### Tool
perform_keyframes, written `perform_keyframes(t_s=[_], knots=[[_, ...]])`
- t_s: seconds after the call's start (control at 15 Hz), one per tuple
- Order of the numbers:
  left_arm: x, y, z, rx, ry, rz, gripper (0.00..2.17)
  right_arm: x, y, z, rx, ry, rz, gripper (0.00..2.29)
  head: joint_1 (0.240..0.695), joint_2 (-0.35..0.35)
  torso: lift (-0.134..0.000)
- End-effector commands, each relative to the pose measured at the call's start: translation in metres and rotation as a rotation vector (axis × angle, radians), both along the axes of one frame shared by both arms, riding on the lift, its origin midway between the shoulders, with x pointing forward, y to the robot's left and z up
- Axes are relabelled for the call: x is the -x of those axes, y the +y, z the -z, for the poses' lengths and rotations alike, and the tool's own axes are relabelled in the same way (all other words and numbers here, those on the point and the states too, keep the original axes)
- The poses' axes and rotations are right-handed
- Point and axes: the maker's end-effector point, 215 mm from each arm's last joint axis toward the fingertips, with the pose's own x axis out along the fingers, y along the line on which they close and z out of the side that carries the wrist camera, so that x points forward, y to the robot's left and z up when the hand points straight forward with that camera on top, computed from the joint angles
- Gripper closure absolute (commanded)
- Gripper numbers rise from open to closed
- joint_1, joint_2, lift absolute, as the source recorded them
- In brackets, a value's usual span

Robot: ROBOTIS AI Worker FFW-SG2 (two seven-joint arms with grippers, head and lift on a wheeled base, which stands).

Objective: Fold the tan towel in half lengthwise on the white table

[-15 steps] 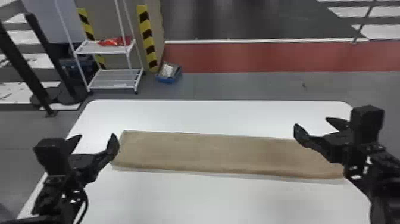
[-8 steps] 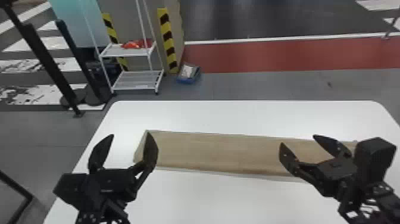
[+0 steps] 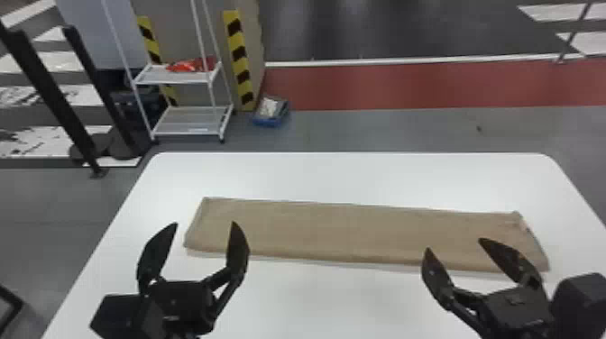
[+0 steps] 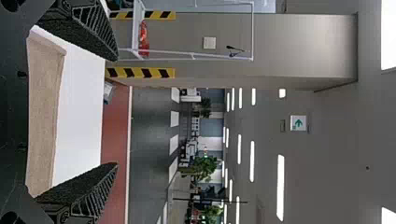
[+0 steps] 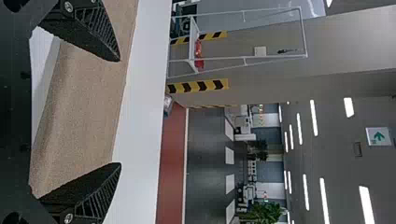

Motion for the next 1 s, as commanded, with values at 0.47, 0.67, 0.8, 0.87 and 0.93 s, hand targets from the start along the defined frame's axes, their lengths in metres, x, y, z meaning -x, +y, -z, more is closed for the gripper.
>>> perform_keyframes(t_s=[0.47,0.67,0.8,0.87,0.93], knots=[[0.01,0.001,0.0,-0.004,0.016,0.0,0.09,0.013,-0.012,-0.03,-0.038,-0.101,0.012,0.08,0.695,0.072,-0.057],[0.016,0.0,-0.001,-0.002,0.016,0.001,0.09,0.014,-0.006,-0.034,-0.044,-0.108,0.005,0.08,0.695,0.069,-0.057],[0.02,0.0,-0.002,-0.003,0.014,0.002,0.09,0.015,-0.006,-0.033,-0.047,-0.103,0.007,0.08,0.695,0.074,-0.057],[0.021,0.0,-0.003,-0.004,0.012,0.004,0.09,0.016,-0.005,-0.031,-0.048,-0.1,0.006,0.08,0.695,0.076,-0.057],[0.022,0.0,-0.003,-0.012,0.014,-0.001,0.09,0.017,-0.003,-0.031,-0.048,-0.1,0.003,0.08,0.695,0.077,-0.057]])
